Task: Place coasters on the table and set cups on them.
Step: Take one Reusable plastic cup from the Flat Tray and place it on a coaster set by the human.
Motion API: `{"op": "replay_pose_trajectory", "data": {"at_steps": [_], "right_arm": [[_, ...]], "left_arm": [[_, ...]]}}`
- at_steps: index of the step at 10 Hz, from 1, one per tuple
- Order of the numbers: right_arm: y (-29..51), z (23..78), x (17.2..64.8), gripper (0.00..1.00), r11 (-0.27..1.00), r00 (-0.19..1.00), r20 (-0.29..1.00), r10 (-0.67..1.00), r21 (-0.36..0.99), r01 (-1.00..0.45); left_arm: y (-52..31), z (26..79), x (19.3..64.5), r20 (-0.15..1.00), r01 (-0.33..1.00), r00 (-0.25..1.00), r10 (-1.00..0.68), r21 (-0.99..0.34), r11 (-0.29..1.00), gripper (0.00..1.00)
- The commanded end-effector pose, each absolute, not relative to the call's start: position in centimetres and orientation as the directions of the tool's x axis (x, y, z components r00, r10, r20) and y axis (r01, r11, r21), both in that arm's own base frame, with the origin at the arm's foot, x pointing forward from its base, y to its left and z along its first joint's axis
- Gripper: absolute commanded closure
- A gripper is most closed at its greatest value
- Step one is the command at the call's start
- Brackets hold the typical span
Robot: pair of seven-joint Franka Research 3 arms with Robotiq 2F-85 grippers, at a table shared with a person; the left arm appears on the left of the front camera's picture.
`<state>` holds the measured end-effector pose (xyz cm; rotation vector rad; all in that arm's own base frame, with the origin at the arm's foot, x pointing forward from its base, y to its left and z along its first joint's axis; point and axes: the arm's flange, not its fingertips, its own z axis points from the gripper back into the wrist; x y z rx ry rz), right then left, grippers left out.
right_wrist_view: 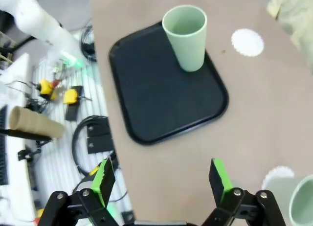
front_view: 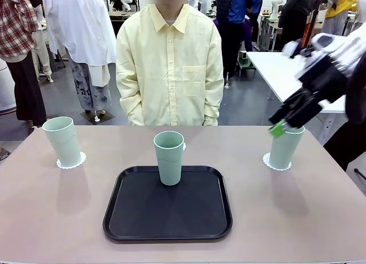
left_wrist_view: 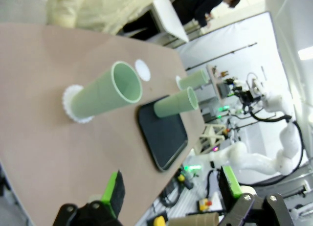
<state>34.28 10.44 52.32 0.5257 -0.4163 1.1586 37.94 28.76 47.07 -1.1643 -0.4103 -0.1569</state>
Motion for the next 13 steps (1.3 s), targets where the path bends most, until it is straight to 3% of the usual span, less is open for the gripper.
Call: {"op": "replay_pose_trajectory", "data": {"at_steps": [1,5,6,13], "right_arm": [[13.4,50.0,35.1,0.0,0.306,0.28,0.626,0.728,0.069,-0.949],[14.2,47.5,38.5,0.0,0.376,0.352,0.618,0.703,0.098,-0.922],[14.8,48.8,36.4,0.0,0.353,0.306,0.607,0.734,0.043,-0.934],[14.8,48.8,36.4,0.0,0.353,0.306,0.607,0.734,0.043,-0.934]], "left_arm": [[28.8,47.3,37.8,0.397,0.333,0.913,0.093,-0.858,0.391,0.0],[28.8,47.3,37.8,0.397,0.333,0.913,0.093,-0.858,0.391,0.0],[28.8,47.3,37.8,0.397,0.333,0.913,0.093,-0.858,0.391,0.0],[28.8,47.3,37.8,0.397,0.333,0.913,0.093,-0.858,0.391,0.0]]}}
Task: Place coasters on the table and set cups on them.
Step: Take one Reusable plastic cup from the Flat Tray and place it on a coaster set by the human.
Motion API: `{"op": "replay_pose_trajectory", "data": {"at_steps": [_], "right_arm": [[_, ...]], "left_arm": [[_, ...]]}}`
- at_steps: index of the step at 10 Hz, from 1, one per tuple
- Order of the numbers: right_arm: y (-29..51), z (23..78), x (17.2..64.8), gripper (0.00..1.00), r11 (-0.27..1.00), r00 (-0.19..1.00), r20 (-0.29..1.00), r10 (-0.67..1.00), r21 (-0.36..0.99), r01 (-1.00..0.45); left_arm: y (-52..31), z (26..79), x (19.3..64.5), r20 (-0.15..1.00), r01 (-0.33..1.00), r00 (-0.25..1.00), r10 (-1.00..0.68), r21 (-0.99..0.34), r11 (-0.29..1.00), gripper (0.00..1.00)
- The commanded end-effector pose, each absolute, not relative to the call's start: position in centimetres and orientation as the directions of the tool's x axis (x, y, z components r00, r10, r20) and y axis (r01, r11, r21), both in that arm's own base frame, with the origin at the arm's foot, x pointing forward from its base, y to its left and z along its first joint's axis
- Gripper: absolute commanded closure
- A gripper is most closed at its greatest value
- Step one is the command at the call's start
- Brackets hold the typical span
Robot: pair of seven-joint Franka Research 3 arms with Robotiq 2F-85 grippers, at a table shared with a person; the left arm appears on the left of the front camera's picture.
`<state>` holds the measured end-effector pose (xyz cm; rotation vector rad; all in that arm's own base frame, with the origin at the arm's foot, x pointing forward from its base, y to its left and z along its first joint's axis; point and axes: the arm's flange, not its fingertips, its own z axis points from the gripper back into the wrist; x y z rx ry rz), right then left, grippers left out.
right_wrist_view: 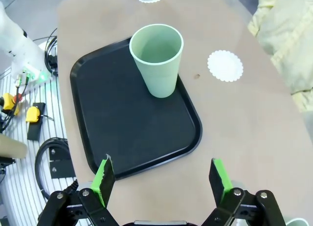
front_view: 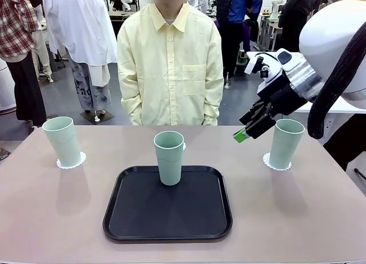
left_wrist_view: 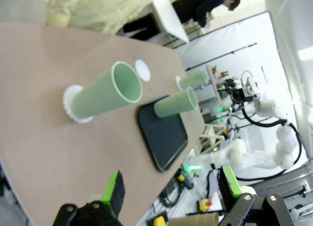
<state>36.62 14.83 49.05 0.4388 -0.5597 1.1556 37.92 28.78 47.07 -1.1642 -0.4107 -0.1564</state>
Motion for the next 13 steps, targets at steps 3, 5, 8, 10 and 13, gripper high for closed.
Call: {"op": "replay_pose_trajectory", "data": {"at_steps": [3,5,8,10,13], "right_arm": [[15.1,46.9,40.9,0.0,0.192,0.204,0.698,0.687,0.097,-0.977],[16.4,42.1,44.4,0.0,0.179,0.198,0.715,0.671,0.103,-0.978],[17.8,38.3,45.8,0.0,0.118,0.111,0.799,0.591,0.05,-0.992],[18.4,37.4,45.5,0.0,0.063,0.071,0.809,0.584,0.042,-0.997],[18.4,37.4,45.3,0.0,0.054,0.084,0.822,0.563,0.065,-0.996]], "left_arm": [[28.8,47.3,37.8,0.397,0.333,0.913,0.093,-0.858,0.391,0.0],[28.8,47.3,37.8,0.397,0.333,0.913,0.093,-0.858,0.391,0.0],[28.8,47.3,37.8,0.397,0.333,0.913,0.093,-0.858,0.391,0.0],[28.8,47.3,37.8,0.397,0.333,0.913,0.093,-0.858,0.391,0.0],[28.8,47.3,37.8,0.397,0.333,0.913,0.093,-0.858,0.391,0.0]]}}
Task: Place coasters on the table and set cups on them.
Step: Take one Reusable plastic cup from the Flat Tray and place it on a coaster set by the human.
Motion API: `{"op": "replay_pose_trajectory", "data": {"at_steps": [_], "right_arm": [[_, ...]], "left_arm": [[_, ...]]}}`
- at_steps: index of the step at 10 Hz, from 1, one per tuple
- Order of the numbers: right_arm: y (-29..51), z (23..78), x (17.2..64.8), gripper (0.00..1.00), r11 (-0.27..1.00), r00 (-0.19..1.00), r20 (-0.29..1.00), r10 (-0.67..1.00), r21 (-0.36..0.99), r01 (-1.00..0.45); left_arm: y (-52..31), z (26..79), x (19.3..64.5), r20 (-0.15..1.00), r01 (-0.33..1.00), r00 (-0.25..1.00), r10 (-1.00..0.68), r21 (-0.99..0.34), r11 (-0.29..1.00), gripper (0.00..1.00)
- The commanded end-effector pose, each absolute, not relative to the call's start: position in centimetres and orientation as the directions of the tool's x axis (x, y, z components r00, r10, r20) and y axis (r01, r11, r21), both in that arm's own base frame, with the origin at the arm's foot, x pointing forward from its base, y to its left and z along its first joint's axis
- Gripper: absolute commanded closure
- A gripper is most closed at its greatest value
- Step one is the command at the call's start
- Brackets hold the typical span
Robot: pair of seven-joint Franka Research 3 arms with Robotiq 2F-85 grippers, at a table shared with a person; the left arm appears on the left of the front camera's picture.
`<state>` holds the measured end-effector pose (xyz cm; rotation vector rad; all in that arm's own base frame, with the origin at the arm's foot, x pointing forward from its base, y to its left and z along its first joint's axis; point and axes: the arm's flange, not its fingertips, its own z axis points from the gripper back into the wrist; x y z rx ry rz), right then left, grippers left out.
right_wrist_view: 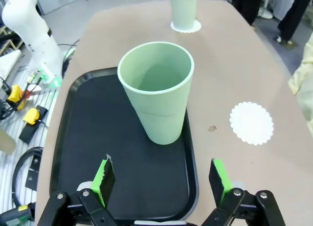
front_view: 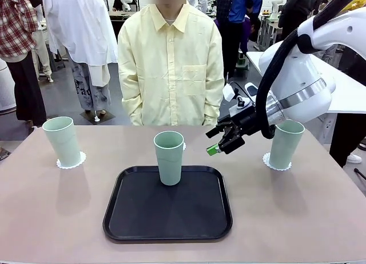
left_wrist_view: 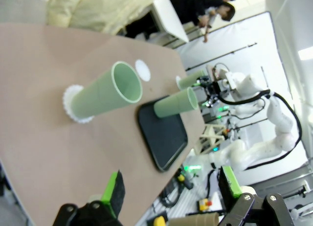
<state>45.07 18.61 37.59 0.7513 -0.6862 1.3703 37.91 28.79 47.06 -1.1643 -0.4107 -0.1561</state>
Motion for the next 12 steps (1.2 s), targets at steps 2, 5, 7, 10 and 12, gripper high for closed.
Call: {"op": "replay_pose_trajectory", "data": {"at_steps": [2,5,7,10,12], "right_arm": [[18.7,37.6,45.1,0.0,0.053,0.081,0.797,0.599,0.062,-0.997],[18.6,37.6,45.1,0.0,0.048,0.084,0.798,0.596,0.069,-0.996],[19.3,35.7,45.7,0.0,-0.019,0.009,0.85,0.527,0.022,-1.0],[19.7,34.8,45.8,0.0,-0.031,-0.01,0.918,0.396,0.003,-1.0],[20.3,33.9,46.1,0.0,-0.023,-0.007,0.926,0.377,0.002,-1.0]], "left_arm": [[28.8,47.3,37.8,0.397,0.333,0.913,0.093,-0.858,0.391,0.0],[28.8,47.3,37.8,0.397,0.333,0.913,0.093,-0.858,0.391,0.0],[28.8,47.3,37.8,0.397,0.333,0.913,0.093,-0.858,0.391,0.0],[28.8,47.3,37.8,0.397,0.333,0.913,0.093,-0.858,0.391,0.0],[28.8,47.3,37.8,0.397,0.333,0.913,0.093,-0.858,0.391,0.0]]}}
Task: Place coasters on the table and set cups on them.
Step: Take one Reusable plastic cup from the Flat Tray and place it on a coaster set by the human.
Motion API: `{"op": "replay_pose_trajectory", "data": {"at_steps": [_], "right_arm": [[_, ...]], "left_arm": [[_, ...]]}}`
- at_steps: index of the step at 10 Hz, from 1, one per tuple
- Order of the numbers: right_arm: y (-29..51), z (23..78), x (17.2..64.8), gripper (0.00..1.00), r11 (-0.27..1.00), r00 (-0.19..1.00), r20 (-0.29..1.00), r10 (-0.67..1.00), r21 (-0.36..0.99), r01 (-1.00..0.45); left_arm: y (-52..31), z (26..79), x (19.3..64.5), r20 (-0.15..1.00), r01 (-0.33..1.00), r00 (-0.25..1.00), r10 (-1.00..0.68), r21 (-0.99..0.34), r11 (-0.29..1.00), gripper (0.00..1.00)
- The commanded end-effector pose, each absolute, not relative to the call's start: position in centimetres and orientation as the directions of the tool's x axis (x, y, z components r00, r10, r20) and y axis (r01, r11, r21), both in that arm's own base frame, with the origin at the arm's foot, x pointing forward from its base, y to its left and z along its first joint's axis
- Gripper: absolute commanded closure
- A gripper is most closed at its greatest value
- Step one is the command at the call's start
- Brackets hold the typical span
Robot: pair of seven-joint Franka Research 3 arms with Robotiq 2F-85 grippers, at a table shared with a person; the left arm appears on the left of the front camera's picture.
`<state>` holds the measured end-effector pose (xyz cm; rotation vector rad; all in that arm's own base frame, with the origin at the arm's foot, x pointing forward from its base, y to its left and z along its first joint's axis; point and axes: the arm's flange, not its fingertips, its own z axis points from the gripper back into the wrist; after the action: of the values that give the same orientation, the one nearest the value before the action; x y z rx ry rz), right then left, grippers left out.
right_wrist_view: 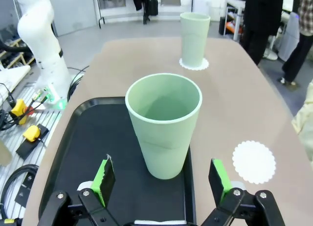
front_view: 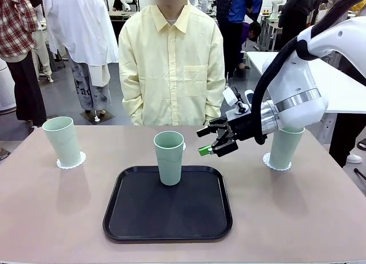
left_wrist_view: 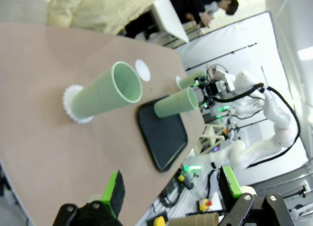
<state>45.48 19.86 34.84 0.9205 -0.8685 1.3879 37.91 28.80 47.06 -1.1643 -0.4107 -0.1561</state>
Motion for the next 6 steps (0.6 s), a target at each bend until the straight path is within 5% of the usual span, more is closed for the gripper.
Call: {"op": "replay_pose_trajectory", "data": {"at_steps": [1,6], "right_arm": [[20.7,33.4,46.1,0.0,-0.032,-0.001,0.923,0.385,0.012,-0.999],[23.7,31.2,46.2,0.0,-0.006,0.007,0.901,0.434,0.01,-1.0]], "left_arm": [[28.8,47.3,37.8,0.397,0.333,0.913,0.093,-0.858,0.391,0.0],[28.8,47.3,37.8,0.397,0.333,0.913,0.093,-0.858,0.391,0.0]]}}
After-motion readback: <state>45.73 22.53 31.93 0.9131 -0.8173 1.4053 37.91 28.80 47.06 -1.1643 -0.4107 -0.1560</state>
